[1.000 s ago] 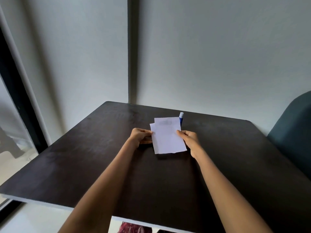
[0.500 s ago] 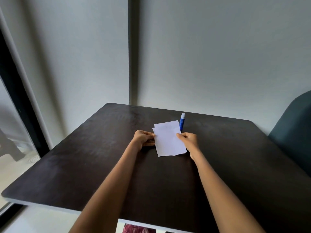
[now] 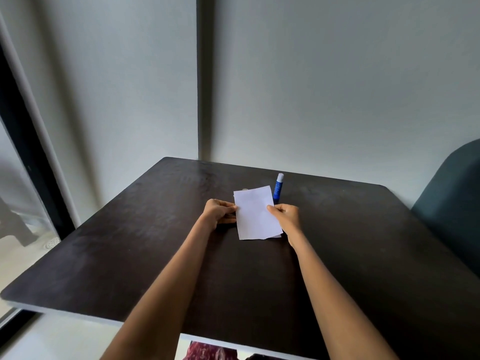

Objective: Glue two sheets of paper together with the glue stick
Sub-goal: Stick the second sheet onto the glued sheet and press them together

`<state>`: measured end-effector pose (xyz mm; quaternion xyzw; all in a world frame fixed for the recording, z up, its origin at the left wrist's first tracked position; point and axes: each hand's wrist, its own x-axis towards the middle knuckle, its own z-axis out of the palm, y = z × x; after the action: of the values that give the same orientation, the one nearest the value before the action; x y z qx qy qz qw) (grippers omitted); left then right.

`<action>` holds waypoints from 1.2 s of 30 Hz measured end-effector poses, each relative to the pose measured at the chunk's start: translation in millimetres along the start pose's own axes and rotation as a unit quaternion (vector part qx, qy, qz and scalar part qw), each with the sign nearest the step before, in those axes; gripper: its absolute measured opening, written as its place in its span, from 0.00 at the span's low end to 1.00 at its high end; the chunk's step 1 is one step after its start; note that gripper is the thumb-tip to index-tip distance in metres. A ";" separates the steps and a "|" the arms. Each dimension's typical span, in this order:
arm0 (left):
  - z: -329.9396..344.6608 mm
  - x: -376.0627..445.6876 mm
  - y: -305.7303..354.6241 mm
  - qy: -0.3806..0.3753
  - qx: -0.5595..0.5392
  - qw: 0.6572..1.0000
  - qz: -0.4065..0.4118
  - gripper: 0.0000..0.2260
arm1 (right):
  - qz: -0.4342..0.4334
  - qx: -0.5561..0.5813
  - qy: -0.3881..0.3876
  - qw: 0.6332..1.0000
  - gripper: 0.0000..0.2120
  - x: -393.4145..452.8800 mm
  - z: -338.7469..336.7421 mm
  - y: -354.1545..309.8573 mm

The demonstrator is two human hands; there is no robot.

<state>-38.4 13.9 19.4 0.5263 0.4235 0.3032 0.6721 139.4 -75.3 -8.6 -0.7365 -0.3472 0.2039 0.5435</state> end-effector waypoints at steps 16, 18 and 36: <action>0.5 -4.4 -0.1 0.004 -0.001 1.000 0.004 0.04 | -0.014 -0.001 -0.006 1.000 0.06 0.9 -0.4 3.4; 0.5 -3.9 -0.4 0.006 -0.006 1.000 0.010 0.06 | -0.019 0.005 -0.003 1.000 0.08 0.5 -0.5 3.7; -3.4 -0.2 -7.7 0.020 -0.045 0.996 0.074 0.08 | -0.044 0.011 -0.075 0.996 0.07 -7.4 -17.1 6.7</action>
<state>-41.7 13.2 11.8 0.5188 0.3831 0.3813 0.6624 147.9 -93.1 -9.9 -0.6971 -0.4166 0.2386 0.5325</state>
